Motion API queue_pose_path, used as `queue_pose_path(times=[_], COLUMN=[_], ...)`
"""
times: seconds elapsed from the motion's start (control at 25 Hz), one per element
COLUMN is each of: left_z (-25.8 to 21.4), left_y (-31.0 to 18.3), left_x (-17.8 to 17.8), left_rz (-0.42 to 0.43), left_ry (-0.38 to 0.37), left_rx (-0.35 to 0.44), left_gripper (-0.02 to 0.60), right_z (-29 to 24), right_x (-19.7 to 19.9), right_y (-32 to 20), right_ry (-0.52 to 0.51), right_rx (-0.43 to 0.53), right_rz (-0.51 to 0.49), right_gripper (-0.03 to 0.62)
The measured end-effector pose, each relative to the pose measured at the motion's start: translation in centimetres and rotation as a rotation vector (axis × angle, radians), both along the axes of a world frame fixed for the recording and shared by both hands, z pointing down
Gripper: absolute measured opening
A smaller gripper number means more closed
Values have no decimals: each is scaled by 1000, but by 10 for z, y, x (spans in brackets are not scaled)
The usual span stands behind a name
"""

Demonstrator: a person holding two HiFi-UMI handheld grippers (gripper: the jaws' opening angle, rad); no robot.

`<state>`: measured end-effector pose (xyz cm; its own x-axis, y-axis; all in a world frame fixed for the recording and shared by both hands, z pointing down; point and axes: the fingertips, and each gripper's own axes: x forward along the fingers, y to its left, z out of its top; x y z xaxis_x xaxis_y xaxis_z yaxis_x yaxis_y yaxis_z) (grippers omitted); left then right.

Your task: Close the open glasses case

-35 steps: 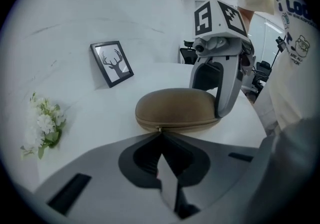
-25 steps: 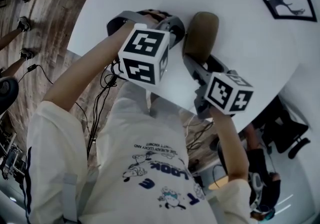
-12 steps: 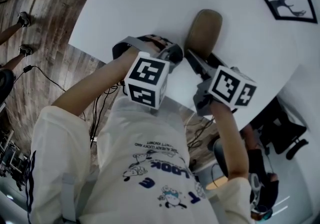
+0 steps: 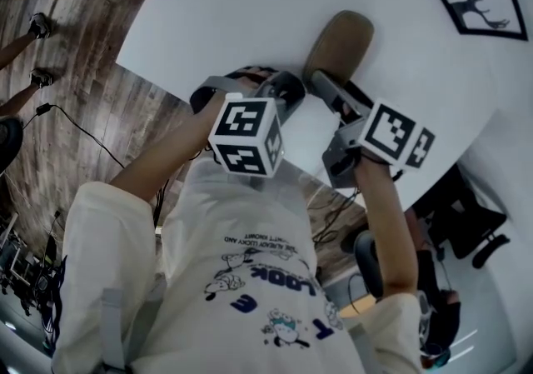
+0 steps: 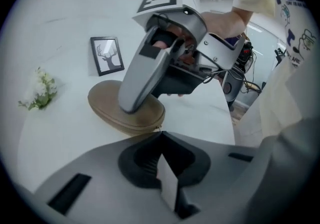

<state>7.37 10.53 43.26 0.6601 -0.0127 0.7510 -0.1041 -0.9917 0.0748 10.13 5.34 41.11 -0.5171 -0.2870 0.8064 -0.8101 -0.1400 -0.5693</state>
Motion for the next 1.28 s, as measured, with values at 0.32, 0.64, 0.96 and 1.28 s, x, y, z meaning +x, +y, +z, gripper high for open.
queue_pose_path(times=[0.32,0.64,0.96,1.28], left_z=[1,2,1,-2], left_y=[-26,-76,-92,-85], left_x=[-43,-104,-124,-124], left_rz=[-139,-280,-301,-141], left_ry=[-40,-91,-80,-101], left_rx=[-9,27,26,91], left_gripper=[0,0,1,0], right_z=[-46,-55,-7,12], right_x=[31,-19,-57,-68], right_y=[-36,-55,-54,-59], right_ry=[185,585,684,668], right_rx=[271,642,660,627], right_rz=[-318,-1134,-1744,-1768], right_gripper=[307,329,356,353])
